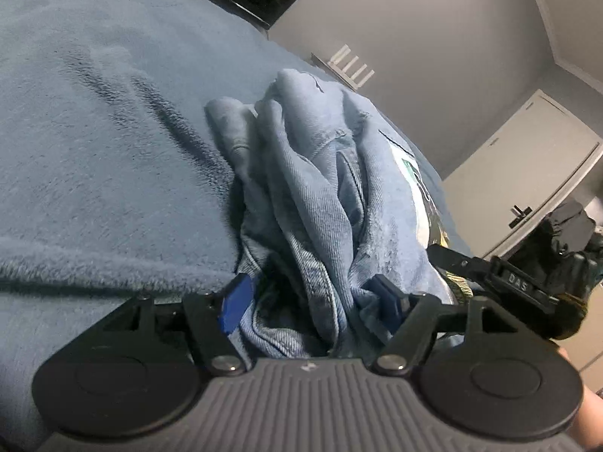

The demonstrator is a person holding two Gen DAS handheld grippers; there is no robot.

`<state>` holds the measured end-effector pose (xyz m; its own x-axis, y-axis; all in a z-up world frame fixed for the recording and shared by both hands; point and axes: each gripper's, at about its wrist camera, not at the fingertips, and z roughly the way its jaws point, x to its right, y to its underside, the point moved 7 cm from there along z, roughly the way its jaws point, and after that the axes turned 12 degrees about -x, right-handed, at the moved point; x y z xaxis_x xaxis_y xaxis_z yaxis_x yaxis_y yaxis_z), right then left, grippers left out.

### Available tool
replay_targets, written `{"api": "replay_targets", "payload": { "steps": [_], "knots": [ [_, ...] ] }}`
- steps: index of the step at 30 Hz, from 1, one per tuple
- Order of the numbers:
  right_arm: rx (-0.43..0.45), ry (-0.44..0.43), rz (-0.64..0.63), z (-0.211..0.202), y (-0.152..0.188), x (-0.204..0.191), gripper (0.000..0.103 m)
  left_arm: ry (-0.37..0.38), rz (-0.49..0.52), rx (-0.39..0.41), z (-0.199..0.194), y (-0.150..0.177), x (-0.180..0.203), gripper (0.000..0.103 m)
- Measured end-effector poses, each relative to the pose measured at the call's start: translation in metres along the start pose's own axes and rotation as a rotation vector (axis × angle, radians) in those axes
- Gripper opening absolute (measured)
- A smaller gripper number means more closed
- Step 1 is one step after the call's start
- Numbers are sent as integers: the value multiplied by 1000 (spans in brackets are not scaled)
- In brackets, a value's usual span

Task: Fold large clothes
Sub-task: 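Open both grippers and pull back from the folded bundle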

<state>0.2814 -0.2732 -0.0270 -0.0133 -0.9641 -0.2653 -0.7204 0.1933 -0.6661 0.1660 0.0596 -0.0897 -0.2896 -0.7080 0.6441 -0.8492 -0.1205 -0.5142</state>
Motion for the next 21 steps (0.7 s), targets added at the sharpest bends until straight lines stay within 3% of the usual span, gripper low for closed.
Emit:
{"api": "replay_targets", "payload": {
  "steps": [2,4,5,9,15,21],
  "knots": [
    [-39,-58,147,-1,6,11,103,-16,-14,31,-10,9,4,77],
    [-49,-74,209,-18,8,13,97,-31,11,60,-28,17,12,86],
    [-35,-49,191,-32,9,11,97,-49,33,62,-35,21,16,92],
    [-10,50,42,-90,26,2,98,-127,101,30,-48,38,32,92],
    [-57,67,1,-160,68,3,100,-176,140,-31,-53,72,62,92],
    [-86,79,-7,-177,116,-3,103,-293,195,-82,-59,108,84,92]
  ]
}}
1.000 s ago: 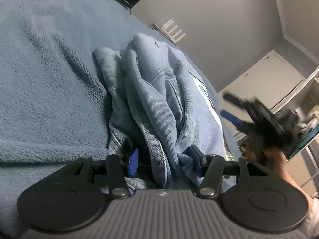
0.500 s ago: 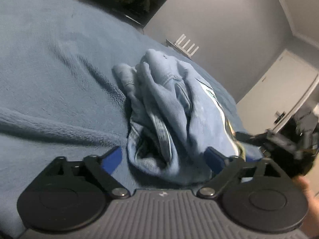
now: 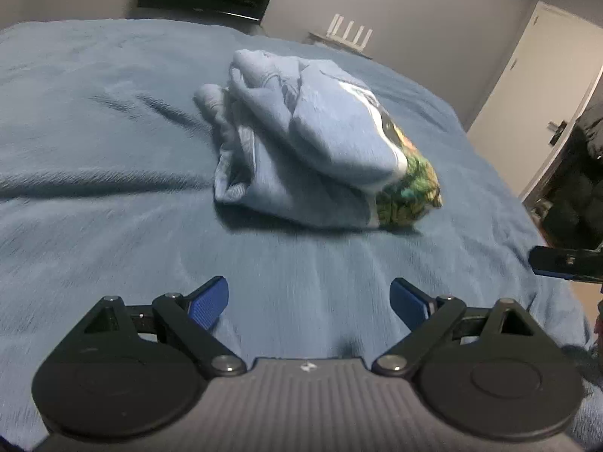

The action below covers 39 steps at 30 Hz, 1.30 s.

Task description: Fold large clothes

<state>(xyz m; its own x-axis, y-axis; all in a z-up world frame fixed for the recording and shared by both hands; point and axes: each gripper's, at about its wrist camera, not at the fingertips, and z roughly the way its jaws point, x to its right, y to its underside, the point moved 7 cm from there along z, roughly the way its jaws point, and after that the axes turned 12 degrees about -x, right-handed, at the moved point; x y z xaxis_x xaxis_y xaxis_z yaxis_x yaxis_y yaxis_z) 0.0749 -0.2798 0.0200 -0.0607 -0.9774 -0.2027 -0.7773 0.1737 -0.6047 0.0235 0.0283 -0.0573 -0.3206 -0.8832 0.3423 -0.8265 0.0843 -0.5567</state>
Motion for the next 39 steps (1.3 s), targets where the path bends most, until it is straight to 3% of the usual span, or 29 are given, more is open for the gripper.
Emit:
{"api": "replay_targets", "payload": {
  "steps": [6,13,16,23,33,39],
  "knots": [
    [-19,11,-75,34,7,-15,103,-128,25,20,-11,5,10,101],
    [-14,85,-143,68,3,-21,103,-292,36,28,14,-12,0,102],
    [-9,110,-152,75,1,-21,103,-345,114,33,27,-16,3,102],
    [-6,156,-112,91,-7,-8,103,-340,219,-4,53,-18,0,102],
    [-38,180,-52,119,-13,11,103,-312,192,-18,66,-21,-9,102],
    [-43,186,-89,127,-10,5,103,-306,183,-25,70,-21,-11,103]
  ]
}}
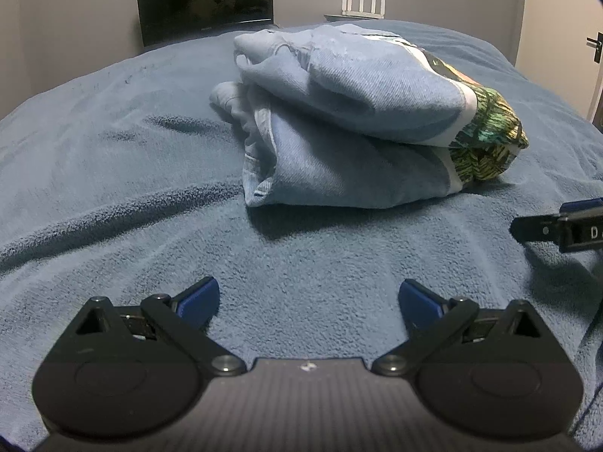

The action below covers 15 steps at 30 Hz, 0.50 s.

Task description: Fold large clothes

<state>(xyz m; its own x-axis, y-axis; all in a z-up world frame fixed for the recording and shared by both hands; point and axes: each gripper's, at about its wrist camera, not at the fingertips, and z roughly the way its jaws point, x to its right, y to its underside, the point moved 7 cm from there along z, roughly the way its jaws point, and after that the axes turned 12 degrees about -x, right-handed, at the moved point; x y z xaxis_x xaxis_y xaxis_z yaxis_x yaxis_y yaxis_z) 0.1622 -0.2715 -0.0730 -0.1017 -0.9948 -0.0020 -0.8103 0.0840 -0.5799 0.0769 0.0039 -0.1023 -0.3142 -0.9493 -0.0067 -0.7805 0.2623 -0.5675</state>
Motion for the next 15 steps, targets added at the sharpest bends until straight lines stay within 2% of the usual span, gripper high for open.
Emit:
{"api": "replay_targets", "payload": {
  "steps": [15],
  "knots": [
    [-20,11,-67,2,5,-13,103,-3,-5,-1,1,0,1,103]
  ]
}}
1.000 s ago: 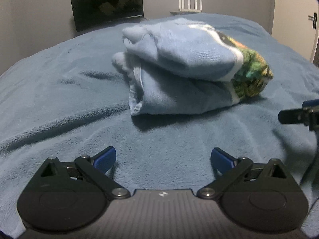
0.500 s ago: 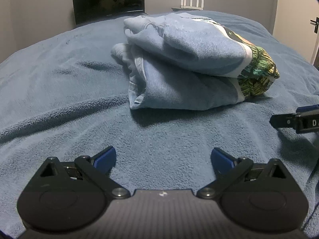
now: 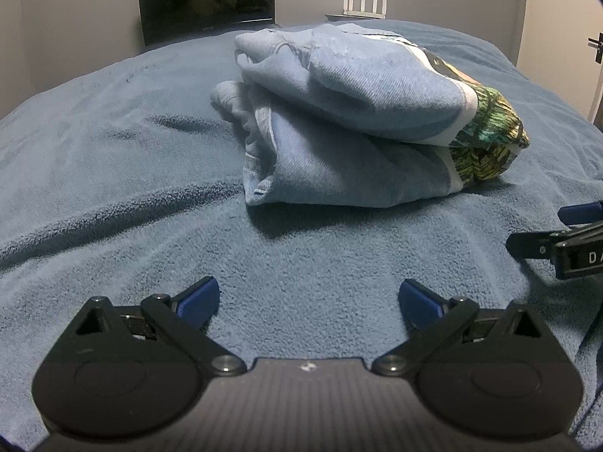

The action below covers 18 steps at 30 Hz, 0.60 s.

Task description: Fold large clothes

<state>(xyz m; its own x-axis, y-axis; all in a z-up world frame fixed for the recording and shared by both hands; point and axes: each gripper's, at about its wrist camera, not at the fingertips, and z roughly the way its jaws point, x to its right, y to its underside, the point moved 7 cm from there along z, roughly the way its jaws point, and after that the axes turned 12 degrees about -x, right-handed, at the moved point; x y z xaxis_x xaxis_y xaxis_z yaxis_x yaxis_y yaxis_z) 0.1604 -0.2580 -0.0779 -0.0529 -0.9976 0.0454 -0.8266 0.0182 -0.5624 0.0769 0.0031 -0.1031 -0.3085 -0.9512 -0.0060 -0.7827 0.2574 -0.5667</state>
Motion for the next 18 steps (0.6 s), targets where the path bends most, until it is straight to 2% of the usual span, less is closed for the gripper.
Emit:
{"api": "replay_targets", "payload": {
  "steps": [18],
  "knots": [
    [-14,-4,4,3,1,2,103,-1,0,-6,2,0,0,103]
  ]
}}
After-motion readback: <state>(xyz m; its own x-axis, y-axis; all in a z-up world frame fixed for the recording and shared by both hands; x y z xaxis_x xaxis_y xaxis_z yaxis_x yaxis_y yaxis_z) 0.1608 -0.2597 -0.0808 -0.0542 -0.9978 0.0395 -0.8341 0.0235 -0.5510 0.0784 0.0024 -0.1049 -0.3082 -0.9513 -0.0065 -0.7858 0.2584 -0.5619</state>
